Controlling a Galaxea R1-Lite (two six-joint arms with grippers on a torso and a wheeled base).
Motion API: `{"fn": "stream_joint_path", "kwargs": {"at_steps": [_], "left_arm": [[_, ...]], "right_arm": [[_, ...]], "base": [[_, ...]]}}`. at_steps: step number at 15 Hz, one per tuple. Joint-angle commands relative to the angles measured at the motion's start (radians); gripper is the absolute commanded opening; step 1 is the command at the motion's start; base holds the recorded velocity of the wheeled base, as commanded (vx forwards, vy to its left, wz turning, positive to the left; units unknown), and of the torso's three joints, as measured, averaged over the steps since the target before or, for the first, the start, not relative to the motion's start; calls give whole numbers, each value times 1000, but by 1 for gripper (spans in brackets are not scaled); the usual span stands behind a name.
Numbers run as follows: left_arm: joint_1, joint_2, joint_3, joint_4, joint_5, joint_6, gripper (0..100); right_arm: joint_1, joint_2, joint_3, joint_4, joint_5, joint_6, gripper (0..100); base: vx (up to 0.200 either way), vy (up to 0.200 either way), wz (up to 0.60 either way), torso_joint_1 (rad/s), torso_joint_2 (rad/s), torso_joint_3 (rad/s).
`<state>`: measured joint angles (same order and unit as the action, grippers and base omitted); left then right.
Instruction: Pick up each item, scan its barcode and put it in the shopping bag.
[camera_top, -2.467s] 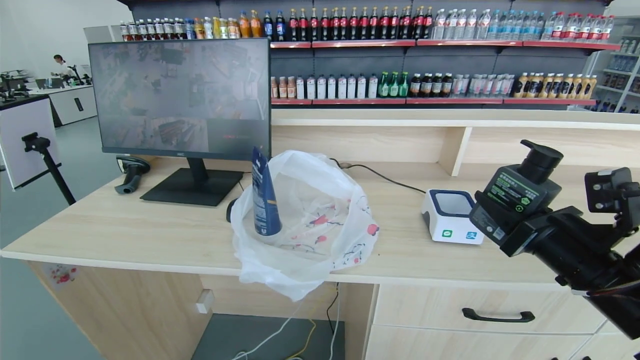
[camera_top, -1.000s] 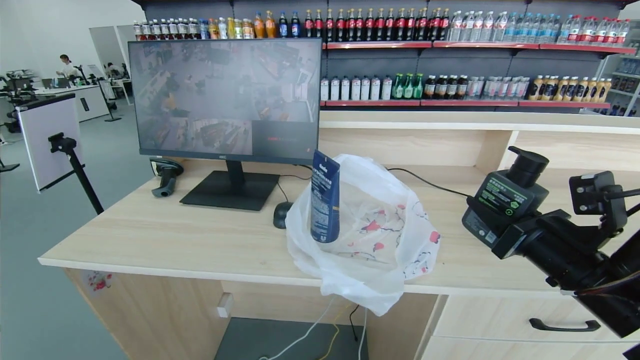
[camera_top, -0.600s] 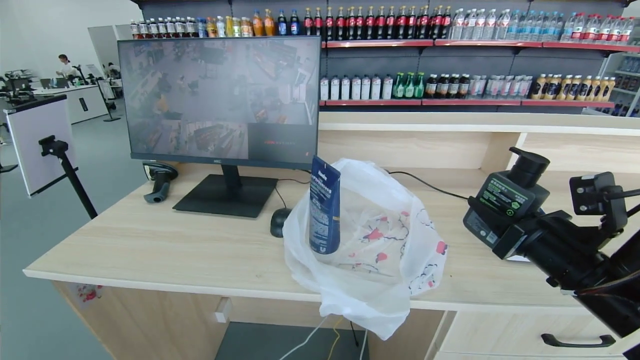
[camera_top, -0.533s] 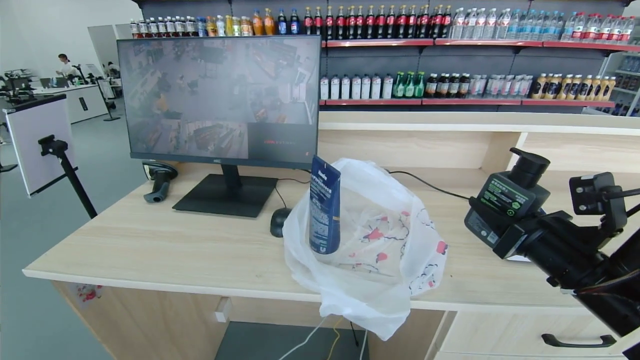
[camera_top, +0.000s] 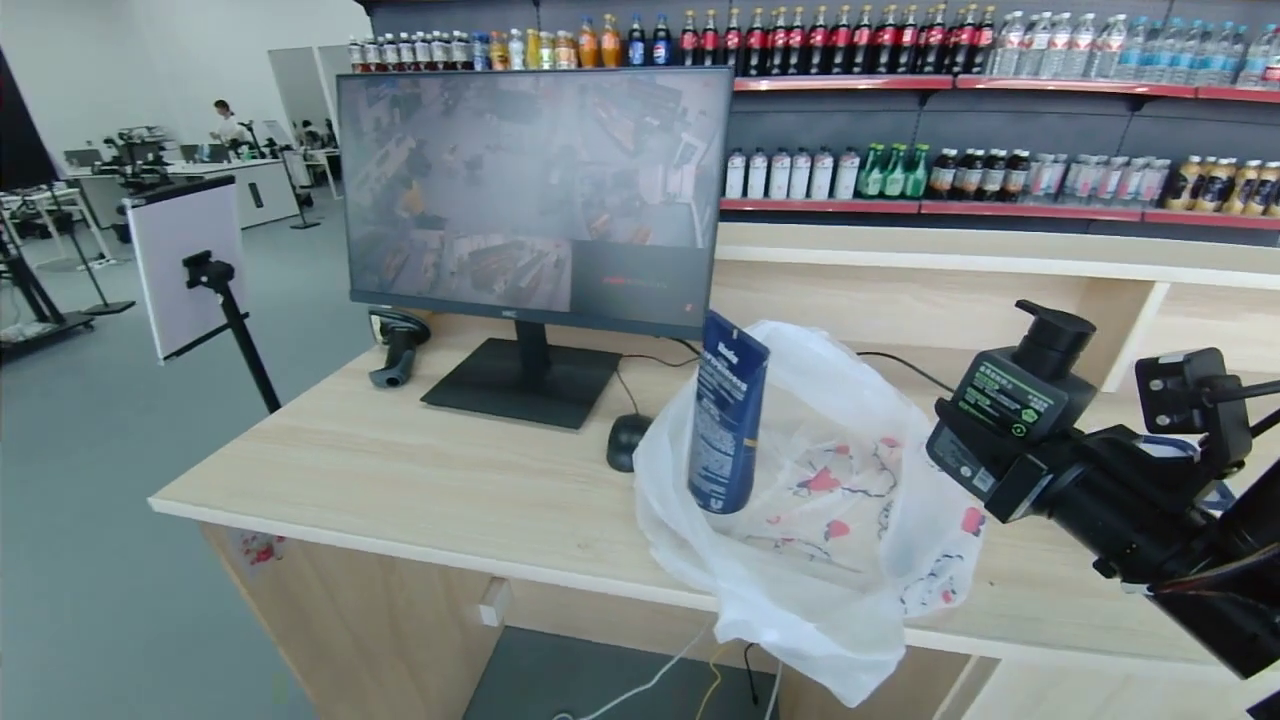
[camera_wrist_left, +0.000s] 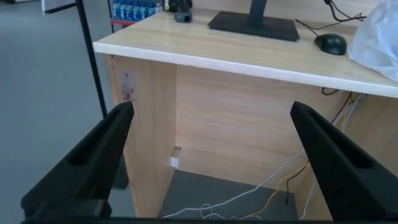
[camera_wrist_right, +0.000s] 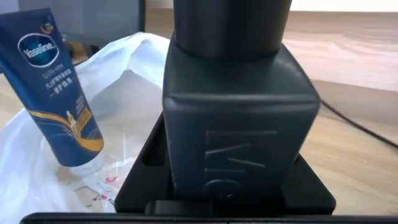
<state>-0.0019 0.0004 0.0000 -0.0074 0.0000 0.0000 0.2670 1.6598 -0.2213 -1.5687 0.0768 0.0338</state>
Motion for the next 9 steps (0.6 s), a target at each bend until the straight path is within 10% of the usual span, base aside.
{"fn": "stream_joint_path", "kwargs": {"at_steps": [1,9], "left_arm": [[0,0,0,0,2,0,100],[0,0,0,0,0,0,100]], "right_arm": [[0,-2,-9,-2,0,0,0],[-6,117,-72,-2,0,0,0]], "base": [[0,0,600,7,17,2],[0,0,0,0,0,0]]}}
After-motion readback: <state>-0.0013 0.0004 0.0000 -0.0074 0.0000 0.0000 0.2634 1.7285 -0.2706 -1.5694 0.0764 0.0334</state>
